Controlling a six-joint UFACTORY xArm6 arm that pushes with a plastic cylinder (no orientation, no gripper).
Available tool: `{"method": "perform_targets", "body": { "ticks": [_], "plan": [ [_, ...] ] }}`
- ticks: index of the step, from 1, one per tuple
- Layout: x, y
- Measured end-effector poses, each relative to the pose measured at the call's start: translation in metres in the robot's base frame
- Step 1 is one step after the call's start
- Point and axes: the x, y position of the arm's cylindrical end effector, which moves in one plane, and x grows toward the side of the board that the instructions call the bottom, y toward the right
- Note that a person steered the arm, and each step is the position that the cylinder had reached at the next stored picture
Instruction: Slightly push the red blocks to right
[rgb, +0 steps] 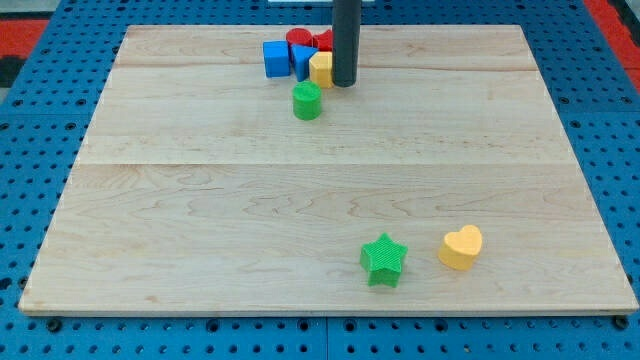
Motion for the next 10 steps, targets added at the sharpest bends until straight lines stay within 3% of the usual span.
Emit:
{"method": "perform_targets", "body": {
  "ticks": [1, 2, 3, 5, 6, 9, 10],
  "plan": [
    [-0.004, 0.034],
    [-0.046, 0.051],
    [-0.094, -0.006],
    [-0.103, -0.196],
    [-0.078, -0.193],
    [-0.083, -0.071],
    [-0.086, -0.06]
  ]
}}
